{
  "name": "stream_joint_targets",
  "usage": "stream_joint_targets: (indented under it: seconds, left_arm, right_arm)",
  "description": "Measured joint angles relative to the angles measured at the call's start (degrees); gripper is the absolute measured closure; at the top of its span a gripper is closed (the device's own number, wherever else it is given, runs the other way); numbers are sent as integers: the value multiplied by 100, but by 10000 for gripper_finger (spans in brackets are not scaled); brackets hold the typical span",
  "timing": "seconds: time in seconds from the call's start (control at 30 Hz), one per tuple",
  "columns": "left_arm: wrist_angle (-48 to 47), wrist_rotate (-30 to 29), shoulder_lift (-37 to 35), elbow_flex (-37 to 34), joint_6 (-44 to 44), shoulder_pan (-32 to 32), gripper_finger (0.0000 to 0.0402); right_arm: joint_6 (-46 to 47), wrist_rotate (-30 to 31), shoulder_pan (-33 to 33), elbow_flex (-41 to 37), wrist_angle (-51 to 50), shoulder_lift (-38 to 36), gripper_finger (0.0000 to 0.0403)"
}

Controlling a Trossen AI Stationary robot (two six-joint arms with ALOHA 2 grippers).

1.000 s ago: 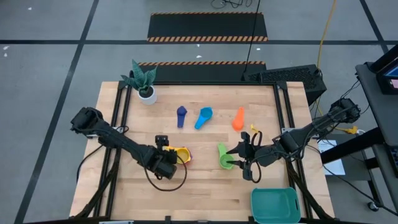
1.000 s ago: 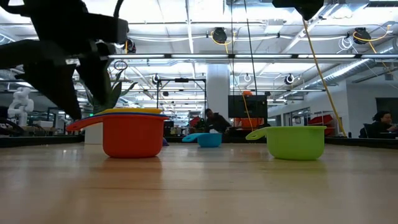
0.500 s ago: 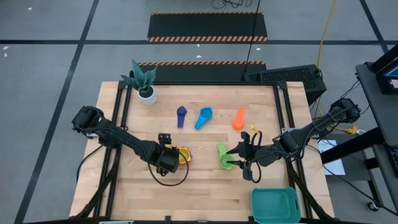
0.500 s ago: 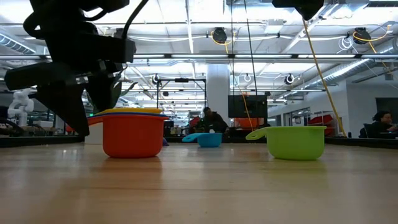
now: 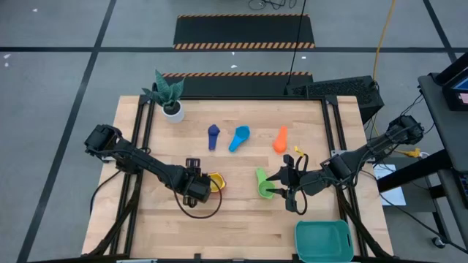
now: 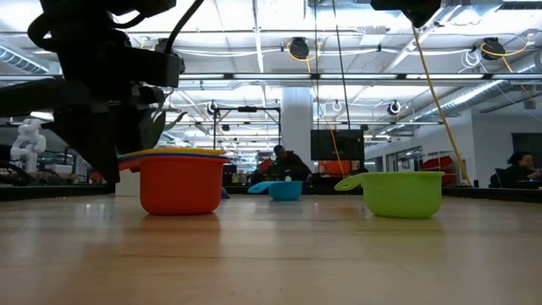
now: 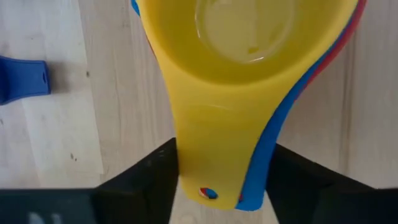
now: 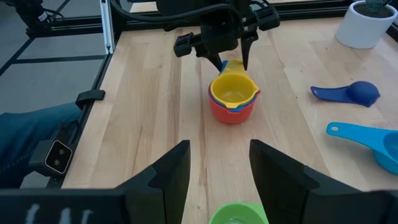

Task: Nest measuring cups in basket
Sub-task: Stack the yellow measuring cup on top of the blue measuring cup

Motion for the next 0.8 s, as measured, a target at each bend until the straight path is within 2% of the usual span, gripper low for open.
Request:
stream_joint_targets:
  seconds: [0.2,0.33,0.43,0.8]
  left_arm:
    - [-7,3,0,0,-57,0,249]
    - [-7,28,0,0,-248,0,257]
    - [-7,39,0,1,-539,0,234]
    - [-30,1,-70,2,-1087,-196,94]
  right_arm:
    - [-1,0,0,-1,0,0,243]
    - [-1,0,0,1,0,0,243]
    - [-1,0,0,-1,0,0,243]
    - [-1,11,0,1,22,0,243]
